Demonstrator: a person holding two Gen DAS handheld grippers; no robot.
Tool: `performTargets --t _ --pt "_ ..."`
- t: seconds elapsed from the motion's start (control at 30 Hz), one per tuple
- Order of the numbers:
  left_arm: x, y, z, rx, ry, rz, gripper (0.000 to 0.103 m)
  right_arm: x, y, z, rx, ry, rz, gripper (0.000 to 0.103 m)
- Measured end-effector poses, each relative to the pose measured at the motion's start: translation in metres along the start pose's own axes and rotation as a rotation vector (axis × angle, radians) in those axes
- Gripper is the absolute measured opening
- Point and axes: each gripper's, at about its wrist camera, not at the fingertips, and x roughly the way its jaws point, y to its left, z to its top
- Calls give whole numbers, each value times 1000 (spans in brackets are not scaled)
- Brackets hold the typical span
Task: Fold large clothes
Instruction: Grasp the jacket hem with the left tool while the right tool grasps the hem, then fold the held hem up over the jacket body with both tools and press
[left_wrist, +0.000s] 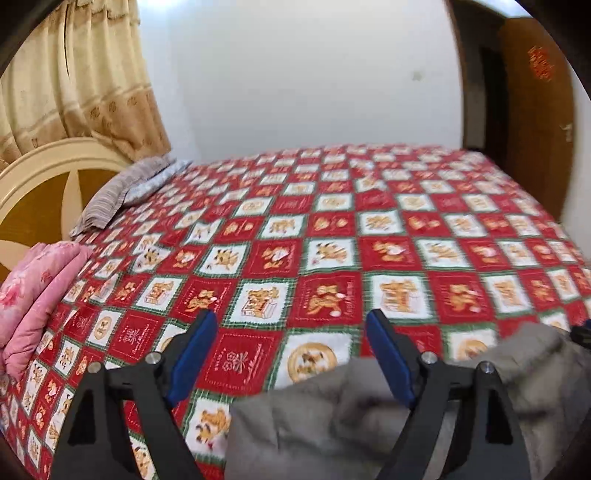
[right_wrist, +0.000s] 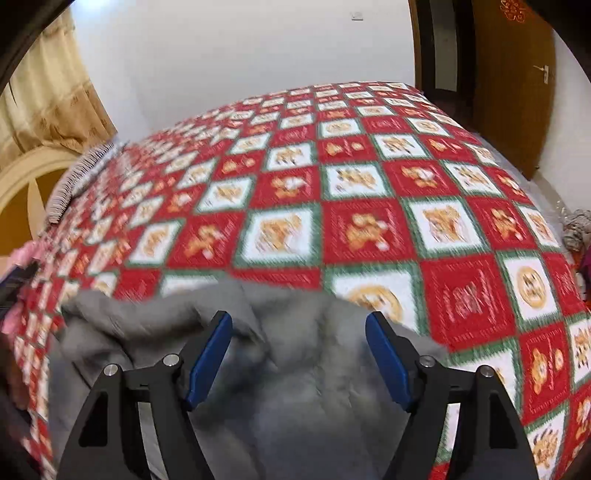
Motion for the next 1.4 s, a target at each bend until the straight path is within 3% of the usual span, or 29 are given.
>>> performTargets --t 0.13,0.2,0.3,0.43,0.6,0.77,0.83,0.93,1.1,1.4 --pt "31 -19 -7 34 82 16 85 6 18 34 46 -18 21 75" --pt "30 -30 -19 68 98 -22 85 21 32 41 13 35 32 75" --pt "27 -47 -44 157 126 -31 85 43 49 32 -65 110 44 75" --pt "27 -57 -69 212 138 -20 85 57 59 -4 -147 164 56 74" --pt "25 -54 -77 191 132 -32 87 55 51 -38 -164 137 50 74" --pt "-10 -44 -49 85 45 -65 89 52 53 -48 -196 84 23 74" --pt "-17 -49 -39 76 35 -83 97 50 53 -49 -193 71 20 74" --pt "-6 -63 -41 79 72 -84 98 46 48 -50 -172 48 21 74" --pt "30 -77 -79 105 183 -47 99 49 41 -56 -156 43 36 74" --pt "41 -77 -90 74 181 -42 103 61 41 -64 -174 35 24 74"
